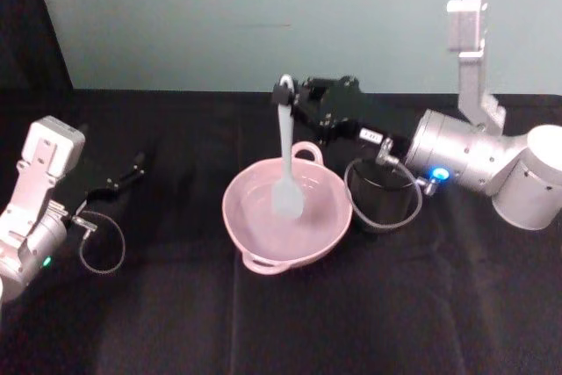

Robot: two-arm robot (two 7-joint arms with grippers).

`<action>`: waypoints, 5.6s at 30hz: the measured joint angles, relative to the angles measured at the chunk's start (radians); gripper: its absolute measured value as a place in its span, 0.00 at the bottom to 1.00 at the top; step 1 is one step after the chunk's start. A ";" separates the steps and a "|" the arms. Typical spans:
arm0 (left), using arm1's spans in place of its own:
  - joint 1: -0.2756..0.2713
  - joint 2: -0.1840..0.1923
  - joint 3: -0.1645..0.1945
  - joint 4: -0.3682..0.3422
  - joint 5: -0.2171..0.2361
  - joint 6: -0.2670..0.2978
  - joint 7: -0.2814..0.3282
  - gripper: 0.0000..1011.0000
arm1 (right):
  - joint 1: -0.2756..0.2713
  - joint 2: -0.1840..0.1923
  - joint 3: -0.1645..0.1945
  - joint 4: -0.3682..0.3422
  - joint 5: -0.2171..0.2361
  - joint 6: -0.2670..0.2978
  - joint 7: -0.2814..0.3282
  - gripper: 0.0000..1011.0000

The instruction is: Use the one hand to pick up the spoon and stir the clear water in the bowl.

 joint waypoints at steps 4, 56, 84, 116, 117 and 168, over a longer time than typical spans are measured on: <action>0.000 0.000 0.000 0.000 0.000 0.000 0.000 1.00 | -0.010 -0.011 -0.013 0.029 -0.015 -0.026 0.023 0.11; 0.000 0.000 0.000 0.000 0.000 0.000 0.000 1.00 | 0.007 -0.052 0.047 0.186 -0.060 -0.052 0.074 0.11; 0.000 0.000 0.000 0.000 0.000 0.000 0.000 1.00 | 0.132 -0.209 -0.017 0.385 -0.047 -0.092 0.125 0.11; 0.000 0.000 0.000 0.000 0.000 0.000 0.000 1.00 | 0.000 -0.057 0.064 0.168 -0.040 -0.040 0.067 0.11; 0.000 0.000 0.000 0.000 0.000 0.000 0.000 1.00 | -0.003 -0.057 0.062 0.162 -0.039 -0.039 0.067 0.11; 0.000 0.000 0.000 0.000 0.000 0.000 0.000 1.00 | -0.027 -0.043 0.042 0.117 -0.041 -0.035 0.053 0.11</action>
